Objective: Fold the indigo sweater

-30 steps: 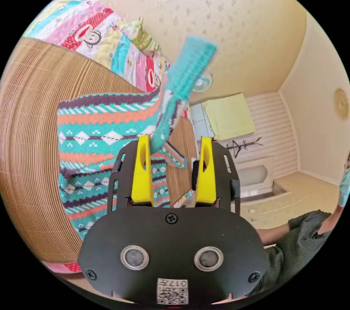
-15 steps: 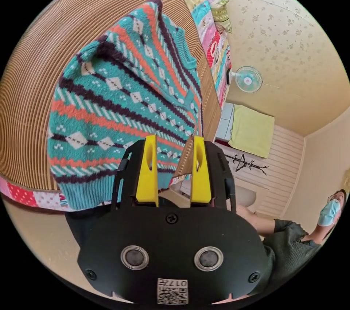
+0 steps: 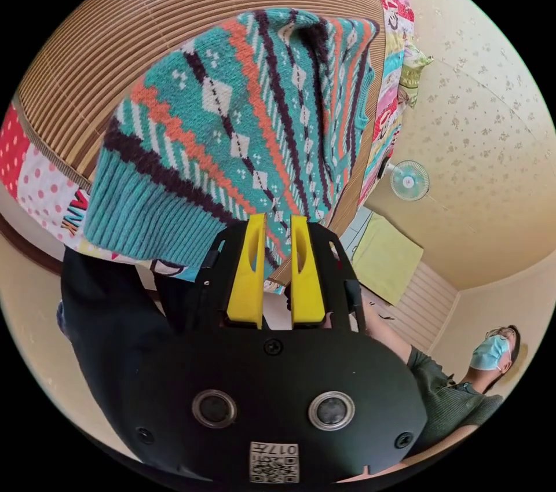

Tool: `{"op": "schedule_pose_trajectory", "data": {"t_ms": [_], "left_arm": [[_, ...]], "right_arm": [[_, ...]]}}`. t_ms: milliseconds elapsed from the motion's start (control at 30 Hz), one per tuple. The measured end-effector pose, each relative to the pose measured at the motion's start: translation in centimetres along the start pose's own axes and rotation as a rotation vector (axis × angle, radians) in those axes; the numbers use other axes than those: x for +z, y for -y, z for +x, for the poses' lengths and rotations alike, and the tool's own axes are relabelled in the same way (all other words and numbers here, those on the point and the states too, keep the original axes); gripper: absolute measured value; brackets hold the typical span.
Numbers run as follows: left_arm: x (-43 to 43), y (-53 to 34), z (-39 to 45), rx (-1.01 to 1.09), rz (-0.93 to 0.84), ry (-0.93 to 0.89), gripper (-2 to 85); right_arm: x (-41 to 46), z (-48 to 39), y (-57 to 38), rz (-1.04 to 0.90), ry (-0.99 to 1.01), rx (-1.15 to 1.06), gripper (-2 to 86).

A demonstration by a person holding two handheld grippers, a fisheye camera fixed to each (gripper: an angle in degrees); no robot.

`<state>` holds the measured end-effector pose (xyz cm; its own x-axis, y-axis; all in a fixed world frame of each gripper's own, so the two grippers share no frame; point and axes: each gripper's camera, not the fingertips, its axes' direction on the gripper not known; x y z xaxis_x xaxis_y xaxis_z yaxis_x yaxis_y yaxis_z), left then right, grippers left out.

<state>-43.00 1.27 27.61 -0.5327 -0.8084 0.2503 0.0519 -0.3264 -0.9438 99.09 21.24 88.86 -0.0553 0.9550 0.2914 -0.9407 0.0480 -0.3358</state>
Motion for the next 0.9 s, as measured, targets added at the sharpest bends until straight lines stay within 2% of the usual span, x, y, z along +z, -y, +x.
{"op": "schedule_pose_trajectory", "data": {"t_ms": [100,200,267,433,500,567,667,800,900], "left_arm": [[1.6,0.0,0.2,-0.023,0.002,-0.074,6.7],[2.4,0.5,1.2,0.000,-0.015,-0.092,6.5],[2.4,0.8,1.9,0.023,-0.023,-0.081,6.5],[0.8,1.4,2.5,0.044,-0.006,-0.019,6.7],[-0.2,1.9,2.4,0.045,0.000,0.018,8.4],[-1.0,2.2,2.2,0.041,0.001,0.076,10.5],[-2.4,3.0,2.1,0.045,-0.026,0.172,14.0],[-5.5,3.9,3.3,0.102,-0.012,0.319,16.7],[-5.8,4.7,3.8,0.164,-0.080,0.488,16.5]], "right_arm": [[-2.4,0.7,0.2,0.108,0.084,0.035,7.8],[-1.8,-1.0,0.6,0.016,0.309,-0.104,4.5],[1.4,-5.2,-1.3,-0.236,0.512,-0.333,3.9],[9.7,-12.1,-15.9,-0.749,0.613,-0.640,3.7],[13.2,-12.6,-23.1,-0.912,0.573,-0.711,4.0],[18.0,-11.2,-32.3,-1.070,0.403,-0.777,5.9],[22.7,-7.3,-38.9,-1.177,0.183,-0.767,10.4],[22.7,-3.8,-39.4,-1.086,0.033,-0.728,11.5],[20.4,-2.2,-38.0,-1.029,-0.257,-0.885,11.5]]}}
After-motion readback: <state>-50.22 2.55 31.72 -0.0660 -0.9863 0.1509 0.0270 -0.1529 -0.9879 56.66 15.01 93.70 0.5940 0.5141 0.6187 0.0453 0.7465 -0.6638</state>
